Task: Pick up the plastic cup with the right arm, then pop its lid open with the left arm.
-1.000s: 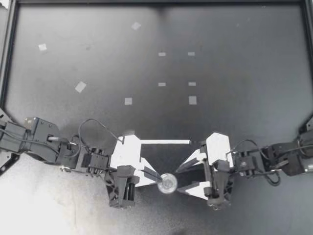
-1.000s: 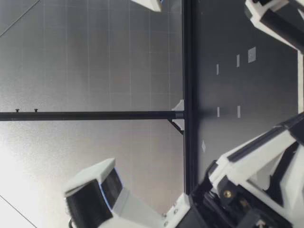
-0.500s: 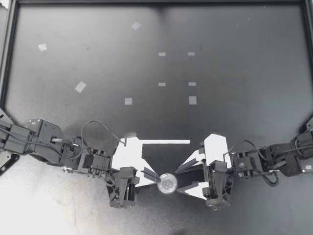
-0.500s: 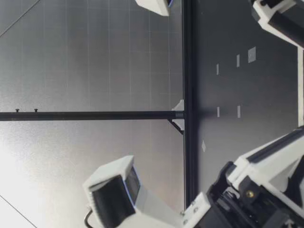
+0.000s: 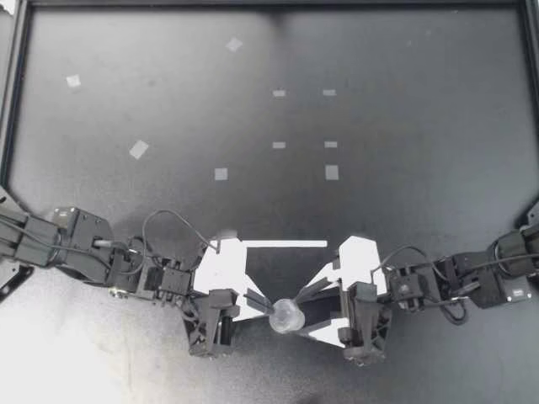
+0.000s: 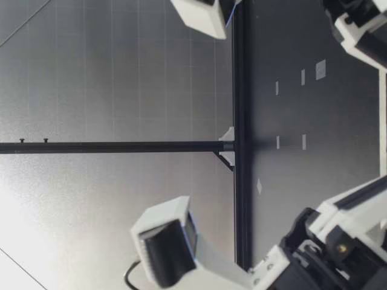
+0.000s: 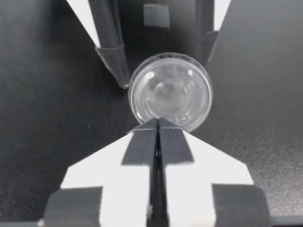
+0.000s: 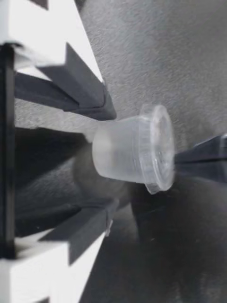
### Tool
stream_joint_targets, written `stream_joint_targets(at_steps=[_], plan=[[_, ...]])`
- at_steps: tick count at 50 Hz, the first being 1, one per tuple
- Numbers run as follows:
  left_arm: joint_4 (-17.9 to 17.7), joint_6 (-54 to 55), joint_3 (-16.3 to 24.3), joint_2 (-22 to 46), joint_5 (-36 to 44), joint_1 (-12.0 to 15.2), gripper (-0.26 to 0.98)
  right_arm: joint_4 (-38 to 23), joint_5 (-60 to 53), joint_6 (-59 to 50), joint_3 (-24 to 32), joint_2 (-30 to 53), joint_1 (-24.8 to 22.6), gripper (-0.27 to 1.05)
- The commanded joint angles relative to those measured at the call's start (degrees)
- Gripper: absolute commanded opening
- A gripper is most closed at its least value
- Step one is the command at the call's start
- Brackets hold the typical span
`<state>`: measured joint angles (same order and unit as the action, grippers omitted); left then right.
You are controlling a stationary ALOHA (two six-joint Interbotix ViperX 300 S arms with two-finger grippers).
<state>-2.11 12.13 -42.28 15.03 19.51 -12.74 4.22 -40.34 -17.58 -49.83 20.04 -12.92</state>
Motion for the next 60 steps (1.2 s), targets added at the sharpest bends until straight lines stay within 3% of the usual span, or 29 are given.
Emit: stream_joint_targets(at_steps=[1,34,50,60], plan=[[-0.09,-0.09,1.14,-0.62,0.53,-0.18,-0.05,-0.09,0.26,-0.09,1.14,-0.79,-0.44,0.65],[-0.09,-0.09,1.14,-0.35,0.79,-0.18,-0.05,0.09,9.32,-3.52,5.36,-0.09,1.05,0.62],[-0.09,-0.09,1.23,-0.35,0.7,-0.18,-0.05,0.0,9.67,-3.43,5.36,-0.18,1.05,0.39],[-0.09,-0.09,-0.18,-3.87,0.53,-0.18,-0.05,-0.09,9.14,-3.08,2.55,-2.99,1.05,0.36]])
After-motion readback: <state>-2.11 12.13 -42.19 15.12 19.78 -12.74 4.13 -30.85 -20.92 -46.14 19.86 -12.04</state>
